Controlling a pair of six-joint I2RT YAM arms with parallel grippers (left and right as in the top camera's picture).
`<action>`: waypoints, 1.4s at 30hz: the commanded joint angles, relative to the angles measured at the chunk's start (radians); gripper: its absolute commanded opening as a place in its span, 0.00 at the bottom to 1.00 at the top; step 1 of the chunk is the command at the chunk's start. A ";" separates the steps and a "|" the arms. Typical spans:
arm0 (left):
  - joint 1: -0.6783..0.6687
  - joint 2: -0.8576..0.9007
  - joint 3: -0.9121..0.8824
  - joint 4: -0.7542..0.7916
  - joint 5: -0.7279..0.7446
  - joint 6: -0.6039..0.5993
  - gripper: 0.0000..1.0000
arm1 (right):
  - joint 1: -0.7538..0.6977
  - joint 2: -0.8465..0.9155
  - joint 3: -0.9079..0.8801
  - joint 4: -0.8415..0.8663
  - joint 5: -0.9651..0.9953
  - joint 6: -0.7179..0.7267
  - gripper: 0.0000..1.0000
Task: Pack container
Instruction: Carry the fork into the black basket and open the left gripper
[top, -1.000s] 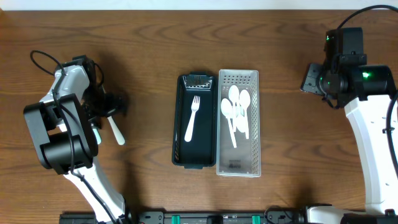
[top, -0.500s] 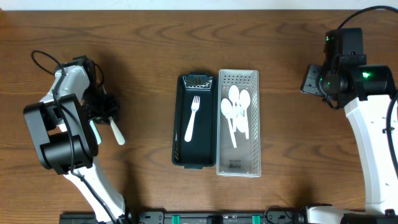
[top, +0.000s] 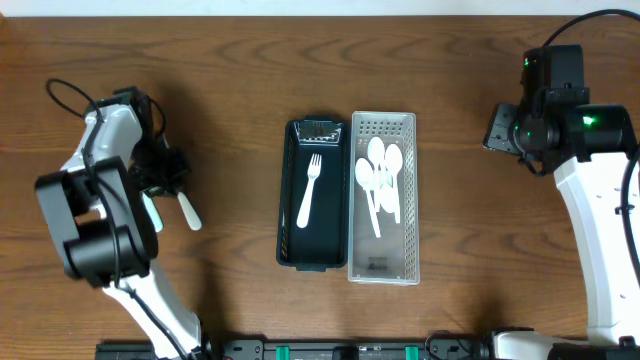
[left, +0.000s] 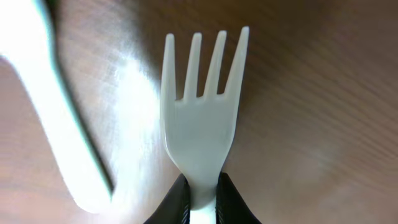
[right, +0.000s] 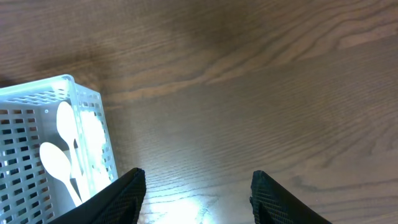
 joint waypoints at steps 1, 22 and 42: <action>-0.051 -0.172 0.025 -0.024 -0.003 0.005 0.06 | -0.008 0.000 -0.006 0.000 0.007 -0.009 0.58; -0.752 -0.332 0.024 0.112 -0.001 -0.071 0.06 | -0.008 0.000 -0.006 0.011 0.007 -0.008 0.58; -0.792 -0.184 0.080 0.069 -0.047 -0.012 0.61 | -0.008 0.000 -0.005 0.004 0.007 -0.008 0.58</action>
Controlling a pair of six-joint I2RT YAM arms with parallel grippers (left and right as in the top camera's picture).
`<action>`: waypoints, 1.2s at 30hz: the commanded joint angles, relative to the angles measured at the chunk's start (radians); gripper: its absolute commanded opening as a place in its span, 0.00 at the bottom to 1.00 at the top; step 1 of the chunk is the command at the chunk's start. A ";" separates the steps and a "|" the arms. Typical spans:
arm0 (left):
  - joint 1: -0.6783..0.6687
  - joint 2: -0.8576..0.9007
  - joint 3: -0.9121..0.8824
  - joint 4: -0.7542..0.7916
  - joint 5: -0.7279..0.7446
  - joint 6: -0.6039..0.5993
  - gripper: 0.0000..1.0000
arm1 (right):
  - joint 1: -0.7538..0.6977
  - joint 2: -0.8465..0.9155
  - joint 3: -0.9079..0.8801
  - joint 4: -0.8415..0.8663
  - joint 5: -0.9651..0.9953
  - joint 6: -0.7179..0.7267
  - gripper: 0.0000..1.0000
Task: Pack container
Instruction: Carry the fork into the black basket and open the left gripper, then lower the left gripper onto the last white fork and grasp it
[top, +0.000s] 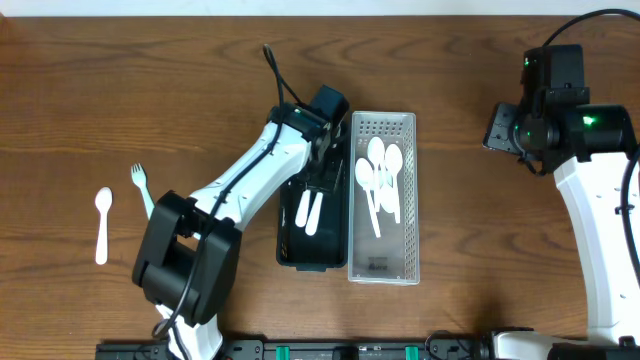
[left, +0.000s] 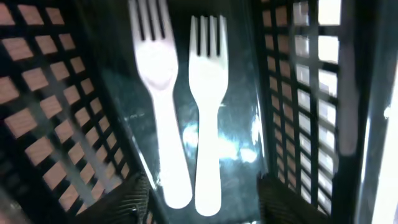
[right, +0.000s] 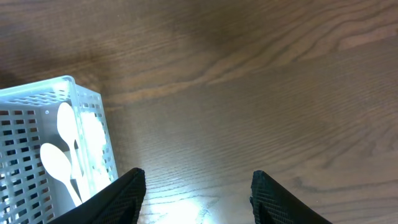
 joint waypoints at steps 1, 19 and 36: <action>0.000 -0.102 0.084 -0.059 -0.073 0.026 0.63 | -0.008 0.000 -0.006 0.003 0.007 -0.008 0.58; 0.721 -0.455 0.184 -0.249 -0.162 0.124 0.99 | -0.007 0.000 -0.006 0.010 0.007 -0.008 0.61; 0.934 0.113 0.169 -0.165 -0.055 0.117 0.99 | -0.007 0.000 -0.006 -0.029 0.007 -0.008 0.61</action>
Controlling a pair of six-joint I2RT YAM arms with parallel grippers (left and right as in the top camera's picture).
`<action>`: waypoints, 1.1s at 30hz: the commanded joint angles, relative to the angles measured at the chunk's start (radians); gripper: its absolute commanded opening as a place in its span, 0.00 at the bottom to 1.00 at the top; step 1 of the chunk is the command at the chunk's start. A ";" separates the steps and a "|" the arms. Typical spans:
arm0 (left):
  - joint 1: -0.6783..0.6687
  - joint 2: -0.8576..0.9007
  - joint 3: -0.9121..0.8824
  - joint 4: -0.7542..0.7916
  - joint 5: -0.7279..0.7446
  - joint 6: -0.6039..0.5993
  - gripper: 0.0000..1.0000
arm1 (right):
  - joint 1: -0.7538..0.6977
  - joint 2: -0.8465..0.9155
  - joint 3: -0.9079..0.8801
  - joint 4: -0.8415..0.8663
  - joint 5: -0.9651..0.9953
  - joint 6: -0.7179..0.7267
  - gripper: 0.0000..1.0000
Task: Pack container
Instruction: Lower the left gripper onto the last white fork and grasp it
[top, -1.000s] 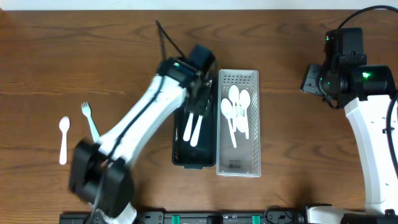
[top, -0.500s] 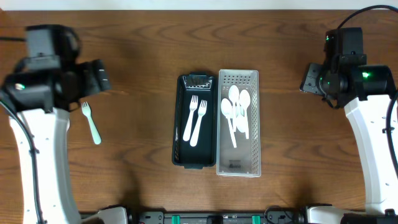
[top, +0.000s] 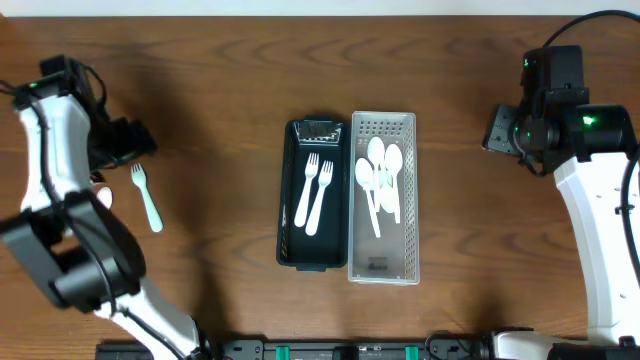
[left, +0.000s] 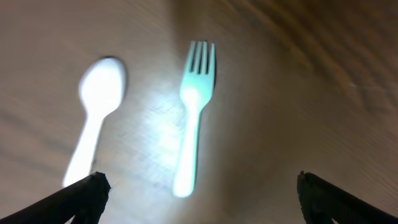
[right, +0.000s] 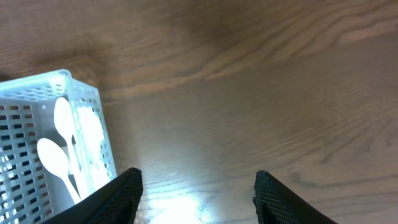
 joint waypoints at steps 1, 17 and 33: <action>0.003 0.076 -0.005 0.011 0.030 0.019 0.99 | -0.008 0.000 -0.005 -0.013 0.006 -0.008 0.61; 0.003 0.208 -0.090 0.084 0.030 0.026 0.99 | -0.008 0.000 -0.005 -0.021 0.006 -0.008 0.62; 0.003 0.208 -0.180 0.133 0.033 0.025 0.67 | -0.007 0.000 -0.005 -0.024 0.006 -0.008 0.62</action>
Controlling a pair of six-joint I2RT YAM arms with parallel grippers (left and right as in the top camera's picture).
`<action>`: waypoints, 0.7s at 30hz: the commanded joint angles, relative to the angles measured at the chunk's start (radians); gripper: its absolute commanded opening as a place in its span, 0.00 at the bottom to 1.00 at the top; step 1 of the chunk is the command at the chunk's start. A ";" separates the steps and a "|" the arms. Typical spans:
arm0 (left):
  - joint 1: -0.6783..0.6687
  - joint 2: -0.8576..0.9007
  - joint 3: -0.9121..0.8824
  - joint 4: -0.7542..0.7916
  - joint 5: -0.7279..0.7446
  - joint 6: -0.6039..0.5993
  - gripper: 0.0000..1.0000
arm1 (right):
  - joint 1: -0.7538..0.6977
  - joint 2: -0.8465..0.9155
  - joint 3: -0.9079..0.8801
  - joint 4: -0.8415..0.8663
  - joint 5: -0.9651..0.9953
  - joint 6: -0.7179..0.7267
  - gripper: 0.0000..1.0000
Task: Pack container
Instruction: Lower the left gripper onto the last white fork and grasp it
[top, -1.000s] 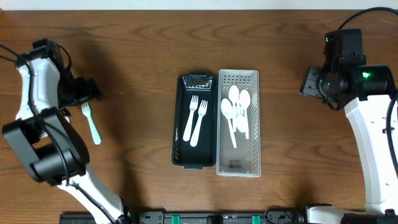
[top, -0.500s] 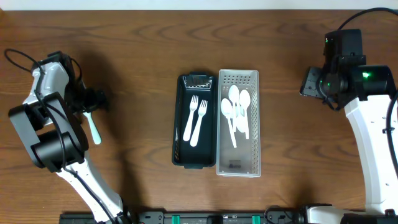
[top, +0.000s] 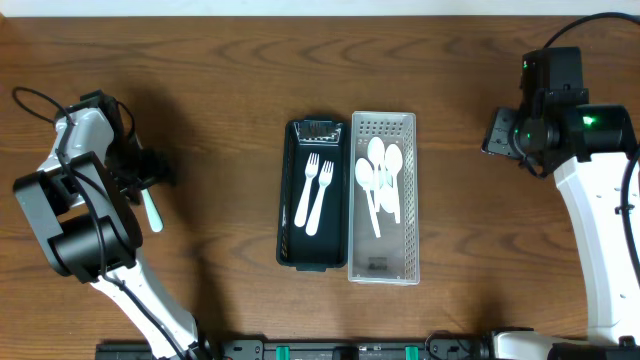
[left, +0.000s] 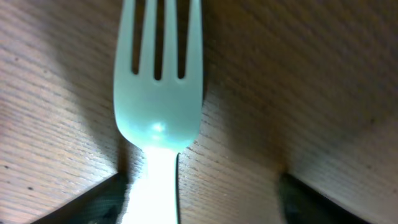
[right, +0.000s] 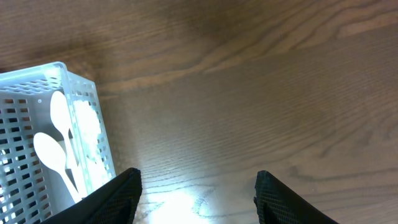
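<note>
A pale green fork (left: 158, 112) lies on the wood at the far left, its handle end (top: 152, 213) poking out from under my left arm. My left gripper (left: 199, 202) is down at the table and open, one finger on each side of the fork's handle. The black container (top: 290, 190) in the middle holds two white forks (top: 315, 190). Beside it, the white basket (top: 410, 200) holds several white spoons (top: 378, 180). My right gripper (right: 196, 193) hangs open over bare wood, to the right of the basket (right: 37, 162).
My left arm (top: 85, 210) covers the table's left edge area. My right arm (top: 590, 190) runs along the right side. Bare wood lies between the fork and the black container.
My left gripper was higher, with the pale fork and a white spoon both in its view. Now it is low over the fork, fingers straddling the handle. My right arm has barely shifted.
First my left gripper was shut on a white fork at the left, with one fork in the black container. Then it stood open over that container, which held two forks. After that it was back at the left, and now it straddles the pale fork.
</note>
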 joint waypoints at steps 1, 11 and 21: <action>0.002 0.043 -0.041 0.008 -0.019 0.006 0.61 | -0.007 0.000 -0.005 -0.004 0.007 -0.008 0.62; 0.002 0.043 -0.041 0.005 -0.019 0.006 0.26 | -0.008 0.000 -0.005 -0.005 0.007 -0.008 0.62; -0.011 0.003 -0.021 -0.011 -0.019 0.006 0.12 | -0.008 0.000 -0.005 -0.005 0.007 -0.008 0.62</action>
